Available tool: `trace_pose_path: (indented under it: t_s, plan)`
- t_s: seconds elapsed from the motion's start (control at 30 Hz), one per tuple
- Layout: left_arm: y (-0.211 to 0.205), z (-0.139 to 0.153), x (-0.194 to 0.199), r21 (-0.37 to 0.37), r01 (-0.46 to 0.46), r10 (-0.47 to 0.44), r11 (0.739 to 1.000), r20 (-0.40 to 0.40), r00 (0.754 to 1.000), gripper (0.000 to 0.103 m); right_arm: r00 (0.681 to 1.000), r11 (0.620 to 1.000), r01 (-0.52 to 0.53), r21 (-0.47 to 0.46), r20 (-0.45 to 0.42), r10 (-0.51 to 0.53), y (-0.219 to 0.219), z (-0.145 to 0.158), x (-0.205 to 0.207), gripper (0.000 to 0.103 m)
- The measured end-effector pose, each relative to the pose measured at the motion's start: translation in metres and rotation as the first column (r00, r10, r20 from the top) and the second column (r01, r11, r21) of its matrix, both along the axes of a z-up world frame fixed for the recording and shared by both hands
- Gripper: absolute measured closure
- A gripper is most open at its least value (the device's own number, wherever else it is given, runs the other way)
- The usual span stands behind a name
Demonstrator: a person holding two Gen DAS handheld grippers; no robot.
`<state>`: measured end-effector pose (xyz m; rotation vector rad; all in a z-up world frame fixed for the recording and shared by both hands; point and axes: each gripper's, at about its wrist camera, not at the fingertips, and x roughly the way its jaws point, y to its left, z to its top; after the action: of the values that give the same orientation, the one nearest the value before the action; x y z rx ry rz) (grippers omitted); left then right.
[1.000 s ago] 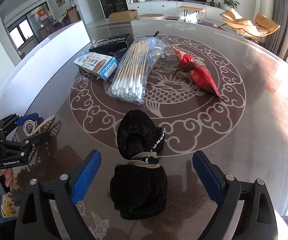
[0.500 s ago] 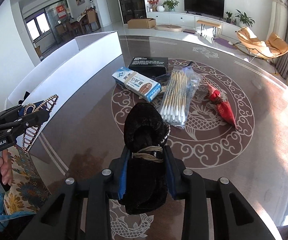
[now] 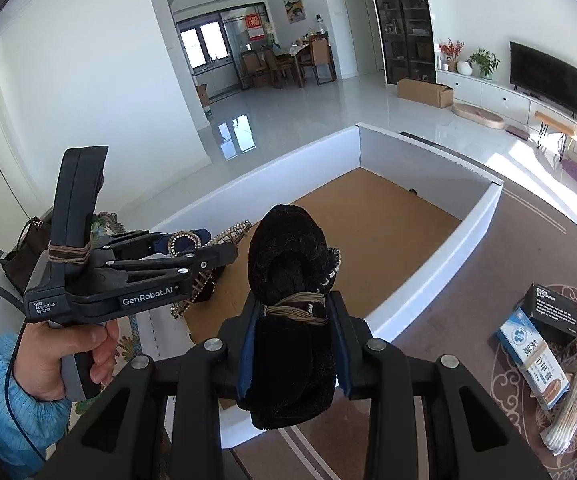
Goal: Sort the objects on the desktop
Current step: 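Carry the hat and clip over the cardboard bin and open both grippers, then bring both tools back over the table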
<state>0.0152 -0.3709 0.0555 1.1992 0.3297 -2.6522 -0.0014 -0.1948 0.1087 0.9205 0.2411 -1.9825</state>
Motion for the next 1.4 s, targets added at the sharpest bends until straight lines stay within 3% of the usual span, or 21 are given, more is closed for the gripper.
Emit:
trace_pose_path:
  t_s: [0.23,0.27,0.3,0.37,0.4,0.5,0.6,0.73,0.87,0.9,0.93,1.0,1.1,1.23,1.3,1.4]
  plan:
    - [-0.021,-0.035,-0.009,0.012,-0.029,0.027,1.0,0.091,0.995,0.058,0.999,0.993,-0.009,0.119,-0.043,0.014,-0.076,-0.035,-0.01,0.068]
    - [-0.021,-0.039,-0.012,0.011,-0.034,0.033,0.999,0.109,0.993,0.058,0.999,0.992,-0.003,0.129,-0.04,0.009,-0.08,-0.04,-0.013,0.063]
    - [-0.02,-0.042,-0.014,0.011,-0.042,0.041,0.999,0.121,0.992,0.058,0.999,0.99,-0.001,0.141,-0.032,0.005,-0.084,-0.044,-0.016,0.05]
    - [-0.021,-0.045,-0.017,0.015,-0.058,0.055,0.998,0.129,0.99,0.045,1.0,0.99,0.009,0.141,-0.024,-0.006,-0.086,-0.05,-0.02,0.023]
    - [-0.02,-0.044,-0.016,0.016,-0.064,0.062,0.998,0.123,0.991,0.032,0.999,0.993,0.019,0.12,-0.028,-0.015,-0.083,-0.049,-0.02,0.021]
    - [-0.016,-0.036,-0.01,-0.006,-0.078,0.078,0.997,0.075,0.994,0.029,0.999,0.998,0.032,0.049,-0.025,-0.031,-0.067,-0.042,-0.017,0.02]
    - [-0.003,-0.025,-0.001,-0.02,-0.066,0.067,0.998,0.031,0.997,0.029,0.995,0.997,0.066,-0.026,-0.067,-0.067,-0.035,-0.031,-0.01,0.011]
    - [0.039,-0.003,0.005,-0.031,0.011,-0.012,0.999,-0.038,0.999,0.029,0.972,0.987,0.145,-0.072,-0.174,-0.155,0.03,-0.032,0.0,0.0]
    - [0.104,0.023,0.01,-0.04,0.158,-0.162,0.987,-0.095,0.982,0.024,0.94,0.964,0.265,-0.004,-0.22,-0.259,0.106,-0.059,0.009,0.0]
    - [0.124,0.027,0.012,-0.045,0.2,-0.204,0.979,-0.103,0.974,0.015,0.932,0.953,0.302,0.021,-0.219,-0.291,0.127,-0.068,0.009,0.0]
    - [0.145,0.03,0.012,-0.051,0.241,-0.245,0.969,-0.11,0.963,0.009,0.92,0.937,0.346,0.049,-0.215,-0.329,0.151,-0.079,0.008,0.0]
    - [0.185,0.031,0.011,-0.052,0.321,-0.325,0.946,-0.111,0.939,0.008,0.887,0.891,0.44,0.111,-0.208,-0.412,0.201,-0.098,0.004,0.0]
    - [0.241,0.012,-0.003,-0.024,0.432,-0.432,0.902,-0.06,0.9,0.007,0.823,0.797,0.566,0.211,-0.2,-0.532,0.269,-0.122,-0.008,0.0]
    - [0.3,-0.048,-0.04,-0.017,0.489,-0.487,0.872,0.079,0.87,0.007,0.75,0.703,0.654,0.279,-0.119,-0.65,0.334,-0.143,-0.029,0.0]
    - [0.317,-0.078,-0.055,-0.008,0.485,-0.479,0.875,0.131,0.868,0.007,0.724,0.68,0.676,0.283,-0.083,-0.685,0.355,-0.149,-0.033,0.0]
    - [0.331,-0.107,-0.075,-0.023,0.455,-0.445,0.89,0.17,0.879,0.007,0.715,0.683,0.684,0.254,-0.048,-0.698,0.37,-0.154,-0.042,0.0]
